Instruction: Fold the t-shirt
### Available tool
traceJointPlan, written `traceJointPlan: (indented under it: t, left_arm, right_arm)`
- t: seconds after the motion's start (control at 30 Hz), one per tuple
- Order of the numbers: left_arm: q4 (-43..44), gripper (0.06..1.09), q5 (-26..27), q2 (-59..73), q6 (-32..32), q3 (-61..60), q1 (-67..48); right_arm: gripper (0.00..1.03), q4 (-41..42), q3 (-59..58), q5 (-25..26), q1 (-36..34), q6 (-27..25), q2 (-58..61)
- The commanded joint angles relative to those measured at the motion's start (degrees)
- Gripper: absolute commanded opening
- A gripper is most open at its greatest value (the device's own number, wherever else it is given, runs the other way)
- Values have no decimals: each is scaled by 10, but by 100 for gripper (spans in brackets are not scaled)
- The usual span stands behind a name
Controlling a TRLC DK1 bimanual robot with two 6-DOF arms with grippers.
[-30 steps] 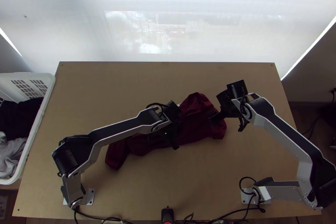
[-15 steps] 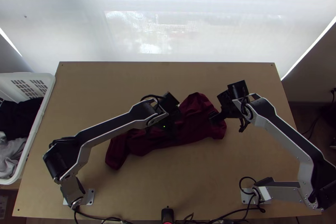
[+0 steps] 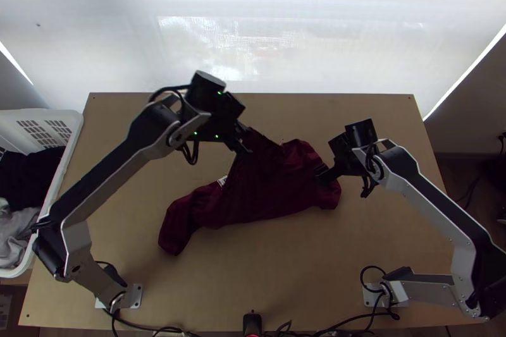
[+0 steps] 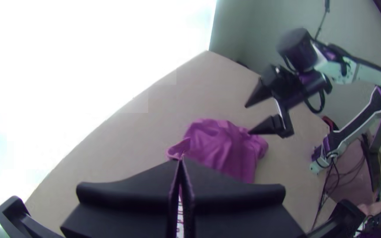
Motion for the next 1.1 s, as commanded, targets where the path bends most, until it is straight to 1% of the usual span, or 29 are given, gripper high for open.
traceJointPlan:
  t: [0.0, 0.2, 0.4, 0.57, 0.67, 0.9, 1.07]
  left_arm:
    - [-17, 9, -12, -18, 4, 115, 124]
    - [-10, 9, -12, -16, 4, 196, 250]
    - [54, 9, -12, -16, 0, 199, 379]
    - [107, 9, -12, -1, -36, 184, 487]
    - [121, 9, -12, 18, -56, 182, 542]
    - [126, 9, -12, 55, -79, 161, 614]
    - [130, 9, -12, 51, -79, 119, 628]
  right_arm:
    - [98, -2, -3, 0, -1, -1, -13]
    - [98, -2, 1, 0, -1, -1, -15]
    - [98, -2, 1, -1, 0, -1, -15]
    - [98, -2, -2, -1, 3, -1, -17]
    - [98, -2, -5, -1, 6, -2, -17]
    - [98, 10, 1, -1, 29, -7, -1]
    - [98, 10, 24, 0, 81, -18, 40]
